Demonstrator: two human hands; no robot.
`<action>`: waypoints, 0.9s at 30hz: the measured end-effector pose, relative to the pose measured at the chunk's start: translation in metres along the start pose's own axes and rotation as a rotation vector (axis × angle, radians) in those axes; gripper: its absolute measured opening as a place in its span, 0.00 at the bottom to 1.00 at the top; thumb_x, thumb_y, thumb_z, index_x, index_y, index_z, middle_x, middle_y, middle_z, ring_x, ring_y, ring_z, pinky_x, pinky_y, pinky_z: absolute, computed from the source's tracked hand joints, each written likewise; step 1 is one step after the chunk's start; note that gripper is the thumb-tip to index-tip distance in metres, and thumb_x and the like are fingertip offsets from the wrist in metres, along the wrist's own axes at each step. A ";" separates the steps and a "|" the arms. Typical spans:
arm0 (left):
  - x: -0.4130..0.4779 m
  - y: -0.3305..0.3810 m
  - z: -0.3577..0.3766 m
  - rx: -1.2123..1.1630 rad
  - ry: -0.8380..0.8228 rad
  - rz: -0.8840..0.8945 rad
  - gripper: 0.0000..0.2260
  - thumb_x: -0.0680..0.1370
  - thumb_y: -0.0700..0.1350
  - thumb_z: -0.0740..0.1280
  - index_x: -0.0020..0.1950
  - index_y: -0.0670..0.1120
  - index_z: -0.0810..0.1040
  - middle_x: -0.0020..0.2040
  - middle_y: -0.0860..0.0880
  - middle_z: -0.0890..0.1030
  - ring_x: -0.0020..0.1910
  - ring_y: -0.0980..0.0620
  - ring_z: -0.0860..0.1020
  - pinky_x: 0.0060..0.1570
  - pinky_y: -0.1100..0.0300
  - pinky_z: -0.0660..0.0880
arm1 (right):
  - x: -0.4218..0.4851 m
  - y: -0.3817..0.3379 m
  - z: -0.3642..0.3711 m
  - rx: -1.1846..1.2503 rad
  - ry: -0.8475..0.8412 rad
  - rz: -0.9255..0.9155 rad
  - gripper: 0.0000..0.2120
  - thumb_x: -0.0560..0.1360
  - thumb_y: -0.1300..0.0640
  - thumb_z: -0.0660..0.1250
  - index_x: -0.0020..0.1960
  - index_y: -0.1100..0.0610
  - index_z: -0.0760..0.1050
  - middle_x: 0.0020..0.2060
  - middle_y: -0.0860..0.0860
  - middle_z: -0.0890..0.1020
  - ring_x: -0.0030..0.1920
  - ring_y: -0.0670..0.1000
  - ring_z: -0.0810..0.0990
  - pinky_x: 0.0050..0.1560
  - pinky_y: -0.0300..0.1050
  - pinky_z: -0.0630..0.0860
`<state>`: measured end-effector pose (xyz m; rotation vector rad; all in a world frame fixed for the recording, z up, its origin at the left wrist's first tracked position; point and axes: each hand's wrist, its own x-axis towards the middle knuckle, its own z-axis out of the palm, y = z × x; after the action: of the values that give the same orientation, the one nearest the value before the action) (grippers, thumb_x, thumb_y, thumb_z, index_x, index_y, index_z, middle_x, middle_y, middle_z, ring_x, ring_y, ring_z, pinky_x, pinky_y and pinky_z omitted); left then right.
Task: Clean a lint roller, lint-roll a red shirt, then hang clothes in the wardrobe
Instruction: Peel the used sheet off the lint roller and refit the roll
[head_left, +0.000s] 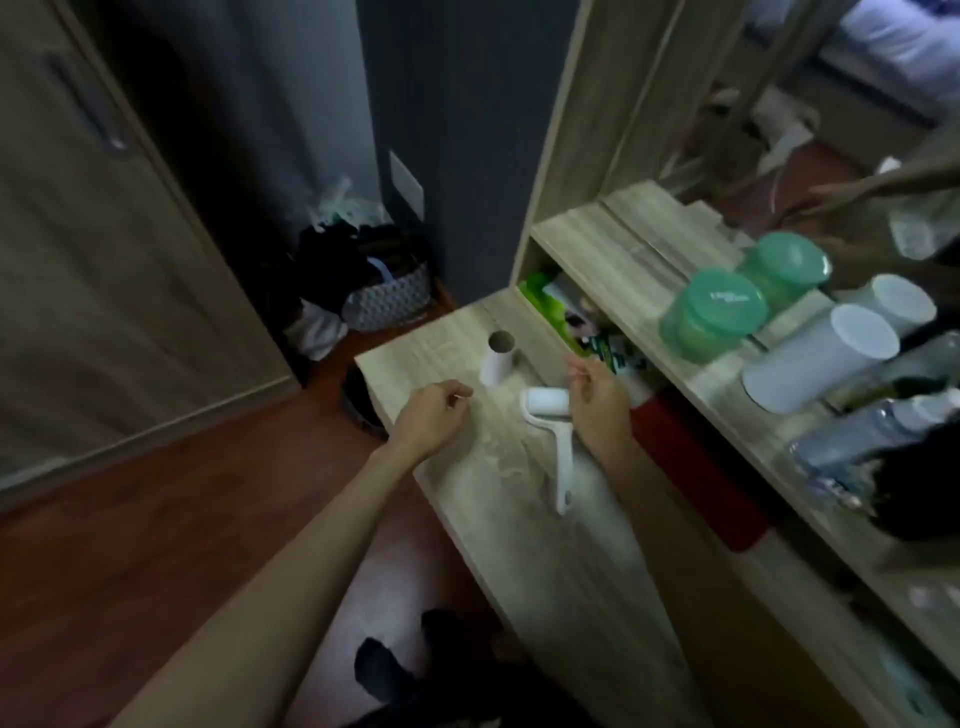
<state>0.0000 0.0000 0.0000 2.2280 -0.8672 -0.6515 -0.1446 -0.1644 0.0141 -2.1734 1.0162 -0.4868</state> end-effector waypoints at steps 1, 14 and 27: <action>0.003 0.002 0.010 -0.027 -0.029 -0.015 0.13 0.80 0.43 0.62 0.61 0.44 0.80 0.57 0.45 0.83 0.55 0.48 0.80 0.54 0.59 0.73 | -0.002 0.010 0.002 0.001 0.004 0.035 0.17 0.77 0.58 0.57 0.61 0.62 0.76 0.58 0.60 0.79 0.59 0.58 0.77 0.58 0.43 0.70; 0.038 0.033 0.085 -0.313 -0.183 -0.181 0.23 0.80 0.44 0.63 0.75 0.45 0.65 0.65 0.39 0.76 0.61 0.40 0.77 0.64 0.45 0.72 | -0.001 0.057 0.019 0.127 -0.070 0.299 0.19 0.80 0.59 0.58 0.70 0.59 0.67 0.67 0.59 0.73 0.68 0.57 0.70 0.65 0.47 0.66; 0.011 0.000 0.048 -0.669 -0.033 -0.303 0.17 0.71 0.52 0.73 0.59 0.52 0.76 0.56 0.44 0.82 0.53 0.45 0.82 0.57 0.43 0.77 | -0.007 0.029 0.026 0.242 -0.085 0.199 0.17 0.78 0.61 0.61 0.67 0.58 0.71 0.62 0.56 0.76 0.60 0.51 0.74 0.61 0.43 0.70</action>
<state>-0.0234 -0.0269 -0.0340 1.7391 -0.2542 -0.9563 -0.1492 -0.1614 -0.0245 -1.8428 1.0554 -0.3983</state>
